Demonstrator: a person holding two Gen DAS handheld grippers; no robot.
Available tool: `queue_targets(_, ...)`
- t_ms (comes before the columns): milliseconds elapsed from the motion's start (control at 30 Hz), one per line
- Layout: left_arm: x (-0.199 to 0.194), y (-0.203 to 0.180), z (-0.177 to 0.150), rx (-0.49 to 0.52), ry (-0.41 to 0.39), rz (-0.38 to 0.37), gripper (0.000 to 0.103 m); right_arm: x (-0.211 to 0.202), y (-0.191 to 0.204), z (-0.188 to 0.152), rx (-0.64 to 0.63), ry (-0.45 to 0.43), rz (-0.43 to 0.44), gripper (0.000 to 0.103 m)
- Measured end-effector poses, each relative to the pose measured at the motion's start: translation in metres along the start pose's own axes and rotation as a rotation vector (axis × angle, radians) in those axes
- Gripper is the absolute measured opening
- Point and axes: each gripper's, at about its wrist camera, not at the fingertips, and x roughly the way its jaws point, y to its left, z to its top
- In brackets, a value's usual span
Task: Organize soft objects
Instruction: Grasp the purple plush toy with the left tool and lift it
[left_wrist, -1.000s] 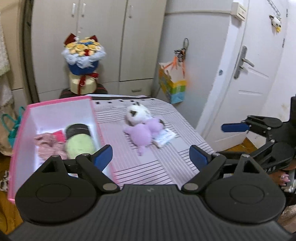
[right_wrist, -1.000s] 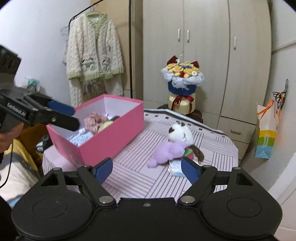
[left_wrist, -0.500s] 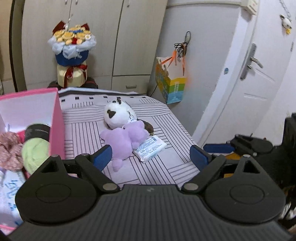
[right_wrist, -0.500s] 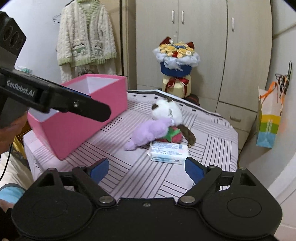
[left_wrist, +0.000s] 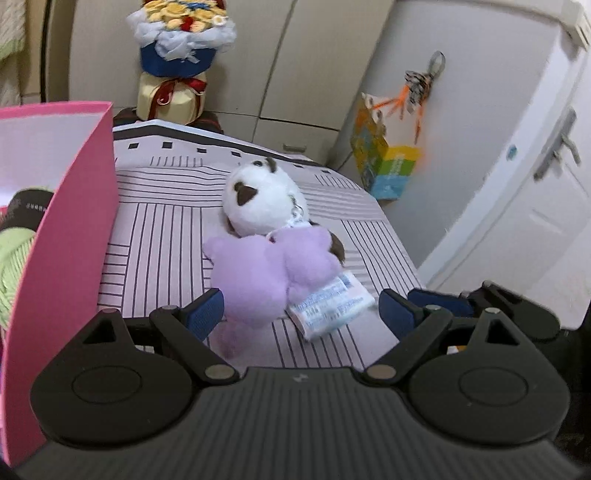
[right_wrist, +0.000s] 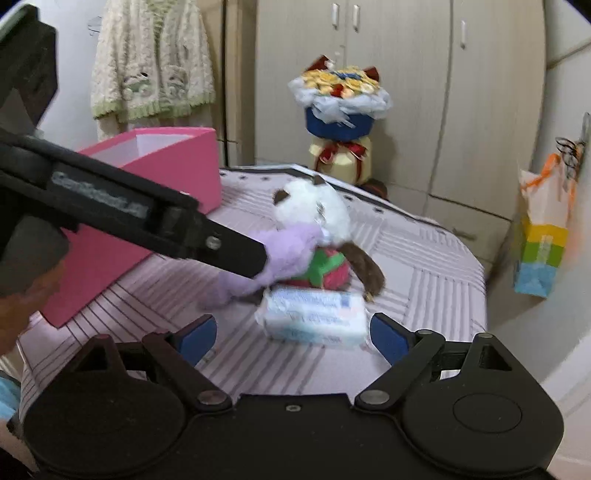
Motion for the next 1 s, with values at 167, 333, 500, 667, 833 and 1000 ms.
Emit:
queue_targets(167,0.012,0.013,0.010,-0.081,-0.006,-0.011,0.089,0.017,0.014,0.014,-0.112,-0.027,0.005,0.093)
queue_targets(333,0.030,0.019,0.023,-0.135,0.083,-0.002,0.065,0.037,0.035,0.025,-0.302,-0.081,-0.063,0.093)
queue_targets(500,0.035,0.020,0.026,-0.135,0.058,0.031,0.066,0.056,0.037,0.029,-0.303,-0.074,-0.069,0.093)
queue_targets(667,0.047,0.036,0.025,-0.209,0.074,0.050,0.083,0.063,0.023,0.026,-0.213,-0.054,-0.045,0.092)
queue_targets(833,0.055,0.037,0.021,-0.229,0.103,0.026,0.083,0.060,0.012,0.024,-0.130,-0.050,-0.003,0.086)
queue_targets(1000,0.065,0.041,0.011,-0.277,0.163,-0.022,0.084,0.054,0.010,0.015,-0.037,-0.046,-0.022,0.082)
